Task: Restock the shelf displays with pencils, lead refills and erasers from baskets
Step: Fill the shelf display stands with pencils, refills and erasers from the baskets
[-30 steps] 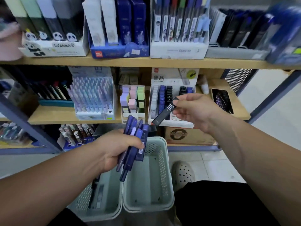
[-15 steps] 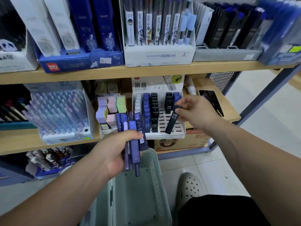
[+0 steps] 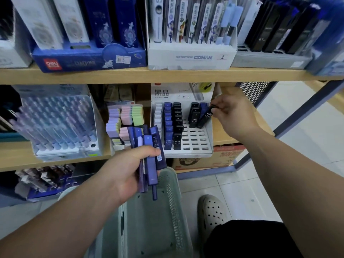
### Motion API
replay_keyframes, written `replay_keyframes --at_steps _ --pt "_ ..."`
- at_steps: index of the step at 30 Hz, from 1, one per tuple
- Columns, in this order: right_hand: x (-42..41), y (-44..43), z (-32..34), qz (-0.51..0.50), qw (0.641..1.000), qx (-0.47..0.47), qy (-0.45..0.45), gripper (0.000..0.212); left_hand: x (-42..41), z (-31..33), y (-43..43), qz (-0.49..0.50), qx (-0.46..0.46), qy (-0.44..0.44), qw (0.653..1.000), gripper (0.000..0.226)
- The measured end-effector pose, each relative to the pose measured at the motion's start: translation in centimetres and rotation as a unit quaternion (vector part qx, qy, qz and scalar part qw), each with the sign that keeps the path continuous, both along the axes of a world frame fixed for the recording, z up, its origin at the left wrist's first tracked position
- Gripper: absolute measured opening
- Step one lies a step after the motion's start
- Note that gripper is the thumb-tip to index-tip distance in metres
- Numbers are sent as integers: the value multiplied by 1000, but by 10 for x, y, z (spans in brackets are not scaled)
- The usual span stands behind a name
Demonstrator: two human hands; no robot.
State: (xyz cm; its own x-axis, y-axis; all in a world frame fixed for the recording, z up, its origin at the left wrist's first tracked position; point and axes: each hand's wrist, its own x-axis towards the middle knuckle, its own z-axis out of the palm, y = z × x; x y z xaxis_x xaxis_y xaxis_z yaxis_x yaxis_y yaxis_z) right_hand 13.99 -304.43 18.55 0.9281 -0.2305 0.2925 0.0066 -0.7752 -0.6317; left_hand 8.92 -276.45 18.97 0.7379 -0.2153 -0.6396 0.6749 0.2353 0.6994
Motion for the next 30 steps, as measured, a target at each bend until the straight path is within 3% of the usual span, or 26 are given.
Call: replay_keyframes --at_steps 17,30 --pt "10 19 -4 80 990 -113 36 19 0 2 2 -12 5 3 1000 11" --pt "9 19 -8 26 990 -141 -5 10 -1 1 2 -26 -4 -3 1000 14"
